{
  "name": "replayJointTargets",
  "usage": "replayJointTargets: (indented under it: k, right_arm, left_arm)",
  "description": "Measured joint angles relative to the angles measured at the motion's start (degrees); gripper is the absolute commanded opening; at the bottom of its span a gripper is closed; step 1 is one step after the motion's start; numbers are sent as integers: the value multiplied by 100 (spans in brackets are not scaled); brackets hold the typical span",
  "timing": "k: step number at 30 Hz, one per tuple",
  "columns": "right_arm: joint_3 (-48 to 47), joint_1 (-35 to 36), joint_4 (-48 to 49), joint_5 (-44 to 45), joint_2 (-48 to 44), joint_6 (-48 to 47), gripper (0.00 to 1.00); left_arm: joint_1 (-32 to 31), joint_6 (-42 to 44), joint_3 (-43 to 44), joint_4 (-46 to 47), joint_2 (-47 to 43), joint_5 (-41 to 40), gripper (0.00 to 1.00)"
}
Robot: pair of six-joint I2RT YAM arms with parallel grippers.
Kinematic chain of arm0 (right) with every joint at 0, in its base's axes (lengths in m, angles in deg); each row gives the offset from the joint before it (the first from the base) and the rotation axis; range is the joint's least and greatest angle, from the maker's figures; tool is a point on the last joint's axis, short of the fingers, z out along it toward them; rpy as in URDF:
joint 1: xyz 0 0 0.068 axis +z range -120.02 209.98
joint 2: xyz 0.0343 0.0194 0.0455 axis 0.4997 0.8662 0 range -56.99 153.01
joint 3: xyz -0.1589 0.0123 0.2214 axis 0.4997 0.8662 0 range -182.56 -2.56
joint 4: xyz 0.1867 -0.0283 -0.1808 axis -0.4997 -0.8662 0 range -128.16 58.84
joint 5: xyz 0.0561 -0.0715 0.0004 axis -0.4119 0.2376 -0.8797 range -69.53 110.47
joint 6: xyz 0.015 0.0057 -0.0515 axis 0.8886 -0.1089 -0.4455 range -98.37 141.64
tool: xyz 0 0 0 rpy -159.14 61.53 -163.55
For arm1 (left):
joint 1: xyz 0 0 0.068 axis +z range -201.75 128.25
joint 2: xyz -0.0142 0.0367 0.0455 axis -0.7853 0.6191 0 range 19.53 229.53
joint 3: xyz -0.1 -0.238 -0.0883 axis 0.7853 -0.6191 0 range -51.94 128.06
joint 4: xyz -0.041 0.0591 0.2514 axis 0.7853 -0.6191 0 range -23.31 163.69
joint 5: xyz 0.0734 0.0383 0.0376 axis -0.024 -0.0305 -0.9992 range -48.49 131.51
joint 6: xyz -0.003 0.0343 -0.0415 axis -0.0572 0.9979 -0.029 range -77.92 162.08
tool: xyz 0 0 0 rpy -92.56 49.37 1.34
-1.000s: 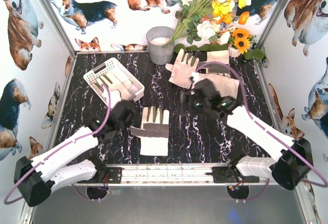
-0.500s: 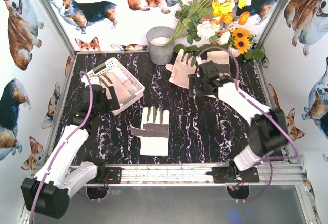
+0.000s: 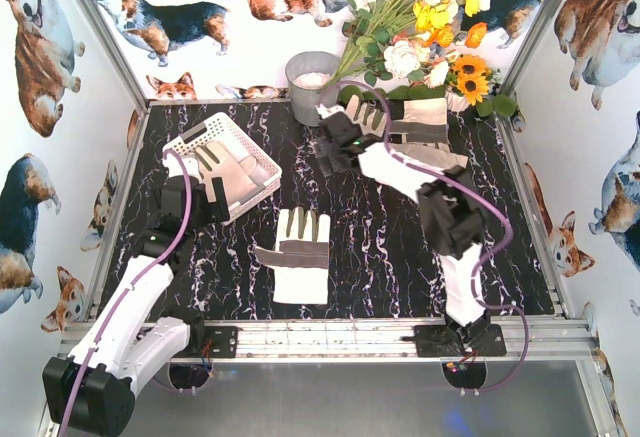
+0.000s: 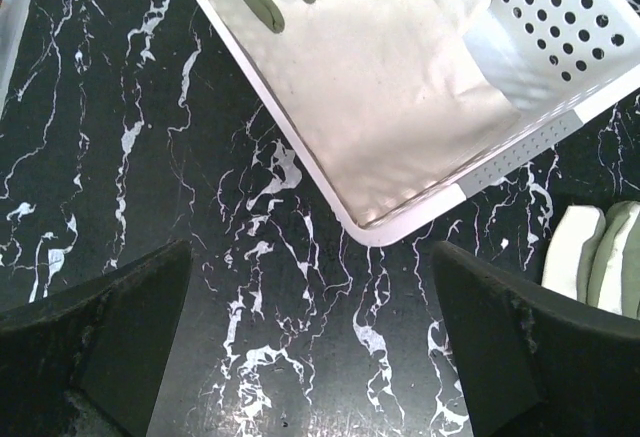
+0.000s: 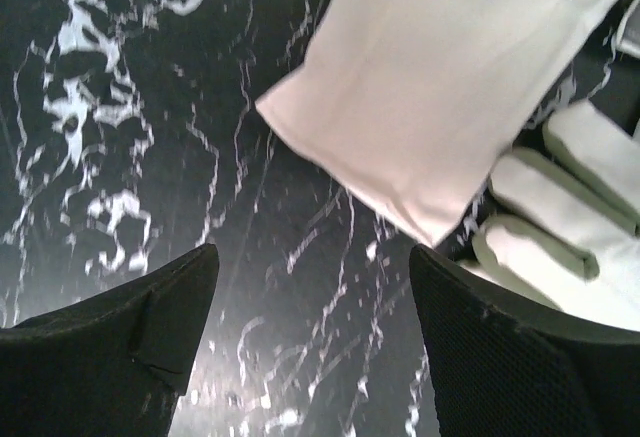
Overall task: Put the gloves into the storage basket
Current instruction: Pick up the glove from the center of the board.
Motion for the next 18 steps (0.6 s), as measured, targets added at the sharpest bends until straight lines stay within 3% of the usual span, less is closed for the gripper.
replayJointTargets:
  k: [7,13,18]
  right_arm:
    - [-1196,251,138,949,1294,-393,78]
    - [-1443,308,271,1797,1827,-662,73]
    - [-1596,319,533,2068,2015,-881,53]
  left_arm:
    - [0,92,0,140,136,-26,100]
    - [0,109,0,149,216,-2,100]
    - [0,118,0,168,219,33,100]
